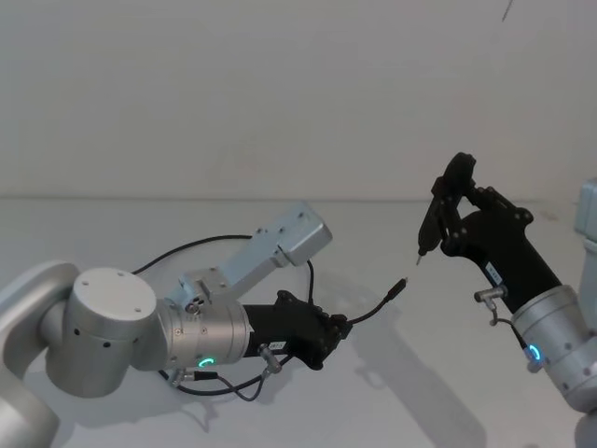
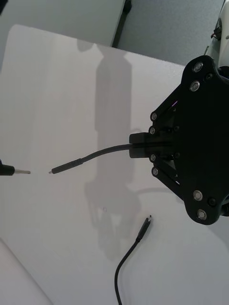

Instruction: Pick up the data cable with the one hand.

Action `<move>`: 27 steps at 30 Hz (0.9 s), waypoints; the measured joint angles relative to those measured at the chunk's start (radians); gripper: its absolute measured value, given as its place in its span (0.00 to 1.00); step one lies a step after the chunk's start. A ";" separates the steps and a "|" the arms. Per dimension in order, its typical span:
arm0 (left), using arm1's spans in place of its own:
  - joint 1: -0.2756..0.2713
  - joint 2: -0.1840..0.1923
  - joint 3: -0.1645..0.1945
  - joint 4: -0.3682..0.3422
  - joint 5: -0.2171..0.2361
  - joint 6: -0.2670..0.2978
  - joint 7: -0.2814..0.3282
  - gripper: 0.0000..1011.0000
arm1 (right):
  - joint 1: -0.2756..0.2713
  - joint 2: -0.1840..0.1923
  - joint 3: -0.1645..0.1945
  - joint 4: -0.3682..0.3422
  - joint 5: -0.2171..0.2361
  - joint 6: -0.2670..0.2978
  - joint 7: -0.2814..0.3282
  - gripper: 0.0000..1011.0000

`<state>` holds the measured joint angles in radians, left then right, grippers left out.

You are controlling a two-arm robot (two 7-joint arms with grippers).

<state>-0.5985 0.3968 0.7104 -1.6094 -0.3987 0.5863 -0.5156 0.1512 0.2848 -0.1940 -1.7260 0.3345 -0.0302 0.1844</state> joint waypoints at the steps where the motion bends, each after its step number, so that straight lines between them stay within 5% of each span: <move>1: 0.000 0.001 -0.001 -0.001 -0.001 -0.001 0.000 0.04 | 0.003 -0.001 0.000 0.004 0.000 -0.001 0.002 0.28; 27: 0.005 0.011 -0.012 -0.018 -0.006 -0.007 -0.001 0.04 | 0.031 -0.011 -0.001 0.038 0.014 0.032 0.056 0.28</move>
<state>-0.5930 0.4077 0.6982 -1.6273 -0.4049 0.5789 -0.5167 0.1820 0.2737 -0.1951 -1.6877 0.3485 0.0014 0.2402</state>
